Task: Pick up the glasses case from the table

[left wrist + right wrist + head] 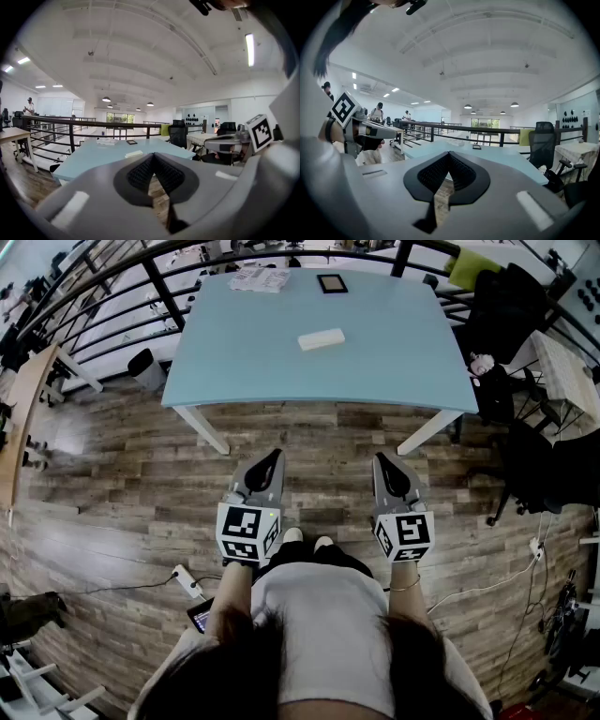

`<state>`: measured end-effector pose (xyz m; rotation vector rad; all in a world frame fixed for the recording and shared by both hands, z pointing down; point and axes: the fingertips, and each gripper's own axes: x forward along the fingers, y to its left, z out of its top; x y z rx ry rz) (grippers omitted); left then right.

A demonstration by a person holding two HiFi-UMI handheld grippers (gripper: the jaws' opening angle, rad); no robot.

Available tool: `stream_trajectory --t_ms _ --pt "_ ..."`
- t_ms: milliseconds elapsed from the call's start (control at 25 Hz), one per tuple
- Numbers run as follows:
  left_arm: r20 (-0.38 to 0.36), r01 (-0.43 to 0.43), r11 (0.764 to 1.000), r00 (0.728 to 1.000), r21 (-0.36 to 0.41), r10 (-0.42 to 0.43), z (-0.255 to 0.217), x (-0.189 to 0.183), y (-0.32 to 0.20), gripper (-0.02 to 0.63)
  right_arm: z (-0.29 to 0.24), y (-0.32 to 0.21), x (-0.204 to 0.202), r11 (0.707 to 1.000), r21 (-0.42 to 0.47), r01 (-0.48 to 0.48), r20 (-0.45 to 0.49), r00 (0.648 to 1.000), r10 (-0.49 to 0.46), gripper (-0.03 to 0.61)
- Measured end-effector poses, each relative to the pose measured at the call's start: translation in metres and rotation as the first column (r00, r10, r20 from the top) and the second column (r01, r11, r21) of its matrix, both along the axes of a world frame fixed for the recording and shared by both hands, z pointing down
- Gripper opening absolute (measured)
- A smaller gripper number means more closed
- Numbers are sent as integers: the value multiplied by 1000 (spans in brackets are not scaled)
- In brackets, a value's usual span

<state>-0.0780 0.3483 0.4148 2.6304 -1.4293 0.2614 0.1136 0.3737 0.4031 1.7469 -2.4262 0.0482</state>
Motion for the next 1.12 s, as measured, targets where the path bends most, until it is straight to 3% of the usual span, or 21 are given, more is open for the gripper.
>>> stream_trajectory --t_ms 240,640,920,1120 --pt "12 -7 1000 1000 10 7 -1 17 8 54 0 12 20 1000 10 -11 5 1000 11 3" --pt "21 37 999 999 11 -37 1 27 8 54 -2 10 35 997 10 82 72 994 -82 8" --pt "20 40 999 999 11 -40 6 26 -30 54 -3 -31 27 993 2 119 92 989 -119 79" --pt "19 28 999 999 21 -29 4 22 -85 54 -7 -86 20 992 11 126 99 987 -126 115"
